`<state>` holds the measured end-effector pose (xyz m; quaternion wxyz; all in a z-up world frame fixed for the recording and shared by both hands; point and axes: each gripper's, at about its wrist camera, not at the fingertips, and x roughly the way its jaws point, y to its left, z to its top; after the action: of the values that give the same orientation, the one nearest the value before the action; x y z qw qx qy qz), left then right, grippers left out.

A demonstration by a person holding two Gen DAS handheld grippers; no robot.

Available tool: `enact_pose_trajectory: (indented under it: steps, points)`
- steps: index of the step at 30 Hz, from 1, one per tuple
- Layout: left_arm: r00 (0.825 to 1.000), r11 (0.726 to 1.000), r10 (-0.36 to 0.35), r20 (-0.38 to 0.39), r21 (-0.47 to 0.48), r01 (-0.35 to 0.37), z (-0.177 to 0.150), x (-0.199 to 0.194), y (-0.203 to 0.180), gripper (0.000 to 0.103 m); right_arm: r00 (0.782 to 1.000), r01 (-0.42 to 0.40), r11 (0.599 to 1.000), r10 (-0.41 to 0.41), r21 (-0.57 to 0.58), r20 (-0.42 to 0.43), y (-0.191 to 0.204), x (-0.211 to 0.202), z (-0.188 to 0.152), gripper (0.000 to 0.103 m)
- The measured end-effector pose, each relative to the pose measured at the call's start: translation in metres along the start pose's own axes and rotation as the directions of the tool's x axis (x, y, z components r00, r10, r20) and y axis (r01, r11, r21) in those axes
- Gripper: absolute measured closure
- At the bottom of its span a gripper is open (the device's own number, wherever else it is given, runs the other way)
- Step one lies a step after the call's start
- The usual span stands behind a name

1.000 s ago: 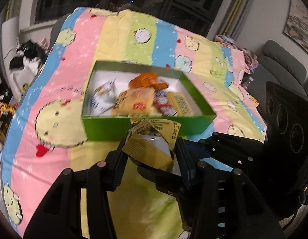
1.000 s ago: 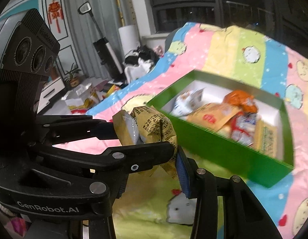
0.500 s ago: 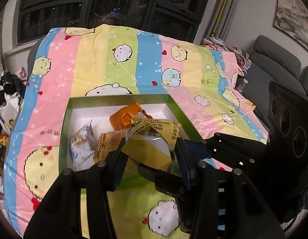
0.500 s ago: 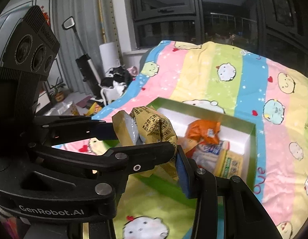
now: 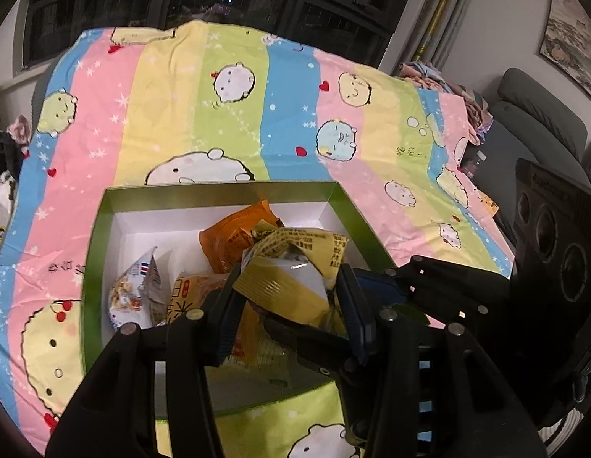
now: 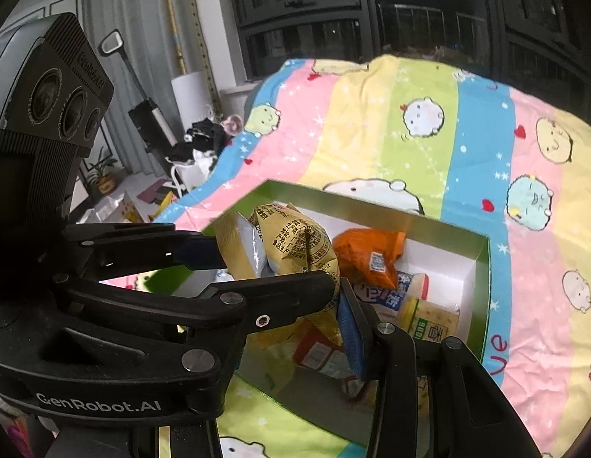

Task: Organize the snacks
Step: 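Carry the gold snack bag with the left tool over the green box, then open the left tool to release the gold bag into the box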

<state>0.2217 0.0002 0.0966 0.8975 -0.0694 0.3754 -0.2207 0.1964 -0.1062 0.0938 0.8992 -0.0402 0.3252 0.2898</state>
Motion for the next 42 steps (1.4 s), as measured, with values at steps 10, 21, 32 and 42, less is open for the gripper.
enact_pose_trajectory:
  steps: [10,21,32,42]
  points:
    - [0.997,0.999,0.018,-0.070,-0.026,-0.020,-0.004,0.034,0.008,0.056,0.992,0.001,1.000,0.002,0.025,-0.123,-0.019,0.029,-0.009,0.058]
    - [0.992,0.996,0.069,-0.104,-0.040,-0.074,-0.009,0.043,0.009,0.037,0.985,0.025,0.997,-0.012,0.074,-0.174,-0.027,0.038,-0.018,0.056]
    - [0.981,0.983,0.183,-0.062,-0.005,-0.184,-0.004,0.025,0.008,0.007,0.982,0.103,0.991,-0.087,0.090,-0.169,-0.028,0.021,-0.019,0.037]
    - [0.928,0.927,0.373,0.007,0.020,-0.374,-0.008,-0.014,0.006,0.000,0.977,0.182,0.976,-0.166,0.117,-0.130,-0.027,-0.014,-0.018,0.014]
